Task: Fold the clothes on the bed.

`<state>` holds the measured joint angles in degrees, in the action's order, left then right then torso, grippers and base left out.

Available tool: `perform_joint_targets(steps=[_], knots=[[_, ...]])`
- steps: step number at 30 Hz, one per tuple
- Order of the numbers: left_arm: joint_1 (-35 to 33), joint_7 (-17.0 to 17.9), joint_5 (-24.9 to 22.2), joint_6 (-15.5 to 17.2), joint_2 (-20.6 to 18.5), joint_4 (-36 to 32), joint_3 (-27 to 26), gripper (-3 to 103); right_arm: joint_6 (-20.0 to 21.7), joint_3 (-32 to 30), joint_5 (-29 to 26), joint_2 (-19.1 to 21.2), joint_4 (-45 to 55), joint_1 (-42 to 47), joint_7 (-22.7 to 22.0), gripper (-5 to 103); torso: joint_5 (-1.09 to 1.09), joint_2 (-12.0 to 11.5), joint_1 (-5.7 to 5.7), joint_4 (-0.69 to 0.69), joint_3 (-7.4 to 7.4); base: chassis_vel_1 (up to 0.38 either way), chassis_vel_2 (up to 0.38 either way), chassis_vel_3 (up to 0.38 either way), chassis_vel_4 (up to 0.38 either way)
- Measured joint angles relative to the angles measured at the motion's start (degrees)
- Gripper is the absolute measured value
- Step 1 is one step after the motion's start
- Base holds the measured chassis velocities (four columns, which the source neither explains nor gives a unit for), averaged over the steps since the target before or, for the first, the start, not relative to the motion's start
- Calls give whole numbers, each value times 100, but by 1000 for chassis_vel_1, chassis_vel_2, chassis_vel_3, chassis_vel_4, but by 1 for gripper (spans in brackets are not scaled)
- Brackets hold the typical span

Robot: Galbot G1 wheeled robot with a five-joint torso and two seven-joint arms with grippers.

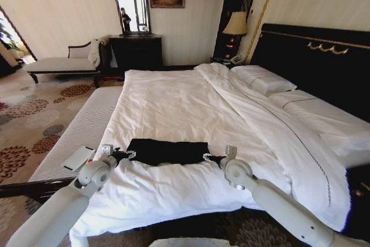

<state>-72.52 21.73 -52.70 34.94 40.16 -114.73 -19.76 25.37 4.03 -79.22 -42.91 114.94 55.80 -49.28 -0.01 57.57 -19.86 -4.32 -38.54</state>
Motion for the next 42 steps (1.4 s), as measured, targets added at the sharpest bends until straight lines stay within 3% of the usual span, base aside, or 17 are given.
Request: perform_joint_targets(steps=[6, 10, 13, 18, 19, 23, 25, 29, 32, 34, 37, 42], knots=[[-965, 60, 304, 3, -365, -465, -188, 100, -42, -292, 208, 275, 522, 536, -80, 100, 1, 1, 1, 2, 0, 0, 0, 0, 0], [-975, 104, 190, -9, -355, -678, -278, 100, -92, -478, 138, 284, 602, 499, -92, 100, 1, 1, 1, 1, 0, 0, 0, 0, 0], [-464, 114, -335, -110, -139, -846, -406, 100, -154, -631, 4, 274, 551, 268, -93, 100, 2, 1, 1, 1, 0, 0, 0, 0, 0], [309, 125, -508, -158, 149, -500, -229, 100, -167, -590, -56, 220, 380, 36, -93, 100, 3, 1, 0, -3, 0, 0, 0, 0, 0], [593, 159, -527, -148, 361, -286, -65, 100, -167, -510, -87, 166, 280, -96, -89, 100, 1, 1, -1, -3, -1, 0, 0, 0, 0], [967, 232, -505, -90, 800, 43, 294, 100, -167, -377, -103, 49, 60, -314, -46, 100, 1, 0, -2, 4, -2, 0, 0, 0, 0], [1189, 303, -254, -72, 1136, 346, 659, 100, -172, -352, -82, 20, -28, -351, 1, 100, 1, 0, -2, -1, -2, 0, 0, 0, 0], [1210, 315, 52, -51, 1274, 549, 857, 100, -175, -352, -49, 18, -42, -341, 18, 100, 0, 0, -2, -3, -2, 0, 0, 0, 0], [909, 323, 160, 89, 927, 367, 862, 100, -176, -367, -4, 18, -42, -309, 24, 100, -1, 0, -2, 2, -2, 0, 0, 0, 0], [892, 322, 162, 93, 891, 348, 854, 100, -176, -368, 0, 18, -42, -308, 24, 100, -1, 0, -2, 2, -2, 0, 0, 0, 0], [672, 278, 163, 102, 204, 108, 699, 100, -176, -485, 78, 26, -38, -193, 27, 100, 2, 0, 0, 3, -1, 0, 0, 0, 0], [466, 229, 162, 71, -252, -21, 477, 100, -203, -554, 69, -50, -145, -167, 83, 100, 1, 0, 0, 1, -1, 0, 0, 0, 0]])
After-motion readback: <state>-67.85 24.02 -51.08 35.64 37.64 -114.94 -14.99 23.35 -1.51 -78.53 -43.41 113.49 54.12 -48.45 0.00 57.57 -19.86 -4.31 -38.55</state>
